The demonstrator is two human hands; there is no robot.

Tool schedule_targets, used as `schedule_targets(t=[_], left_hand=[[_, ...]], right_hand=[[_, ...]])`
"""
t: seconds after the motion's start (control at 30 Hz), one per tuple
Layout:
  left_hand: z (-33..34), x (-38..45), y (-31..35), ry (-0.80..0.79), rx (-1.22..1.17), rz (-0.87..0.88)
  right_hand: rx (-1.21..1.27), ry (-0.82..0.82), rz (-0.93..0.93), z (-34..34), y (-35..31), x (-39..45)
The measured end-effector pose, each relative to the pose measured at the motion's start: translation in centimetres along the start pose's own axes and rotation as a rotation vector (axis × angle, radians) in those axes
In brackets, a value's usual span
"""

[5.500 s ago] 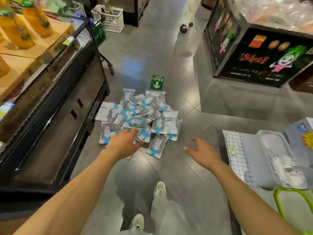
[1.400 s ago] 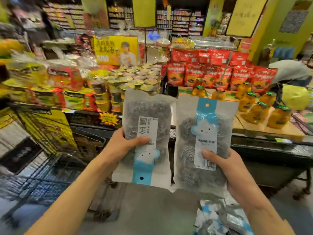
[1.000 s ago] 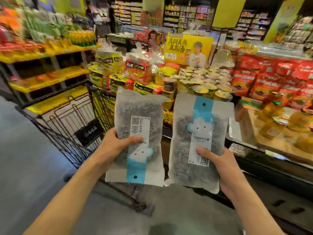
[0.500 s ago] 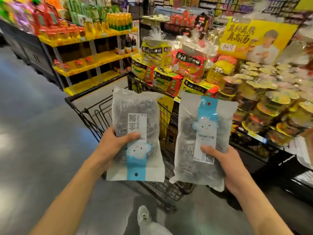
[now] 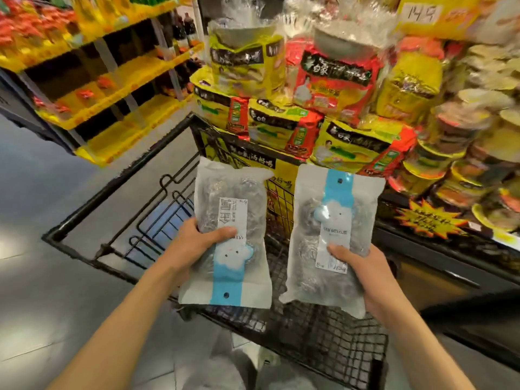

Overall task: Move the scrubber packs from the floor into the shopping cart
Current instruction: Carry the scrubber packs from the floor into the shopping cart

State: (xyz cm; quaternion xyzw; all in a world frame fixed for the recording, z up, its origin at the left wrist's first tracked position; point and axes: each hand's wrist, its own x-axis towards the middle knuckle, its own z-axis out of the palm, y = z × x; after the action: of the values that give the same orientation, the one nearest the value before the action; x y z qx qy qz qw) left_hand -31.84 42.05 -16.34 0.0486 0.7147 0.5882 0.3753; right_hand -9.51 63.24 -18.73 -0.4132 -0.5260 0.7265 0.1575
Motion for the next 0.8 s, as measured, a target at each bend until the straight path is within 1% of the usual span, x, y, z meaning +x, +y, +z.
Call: schedule_targets(t=[0.13,0.17,0.27,0.37,0.5,0.6,0.8], left_hand=[[0.5,7.9,-0.8,-0.113,0.088,-0.060],[0.6,10.1,-1.7,-0.161,0.128,-0.078],[1.0,14.5,-3.8,-0.221,0.203,-0.115],[1.3,19.4,-6.5,-0.299,0.294,-0.129],[0.9,25.7,-10.9,-0.440,0.505,-0.115],[1.2,30.3,-14.0,-0.555,0.713,-0.087],[3.9,38.3,-19.9,-0.872,1.210,-0.012]], right_hand=[[-0.060,0.098,0.038,0.8,2.0,4.8],[-0.087,0.131,0.048,0.9,3.1,6.2],[-0.145,0.202,0.096,0.9,5.4,8.3],[-0.231,0.209,0.156,0.2,8.4,10.9],[-0.536,0.152,0.202,-2.0,12.7,14.9],[-0.821,0.078,0.289,-4.5,15.7,18.1],[-1.358,-0.202,0.374,-7.6,20.6,23.5]])
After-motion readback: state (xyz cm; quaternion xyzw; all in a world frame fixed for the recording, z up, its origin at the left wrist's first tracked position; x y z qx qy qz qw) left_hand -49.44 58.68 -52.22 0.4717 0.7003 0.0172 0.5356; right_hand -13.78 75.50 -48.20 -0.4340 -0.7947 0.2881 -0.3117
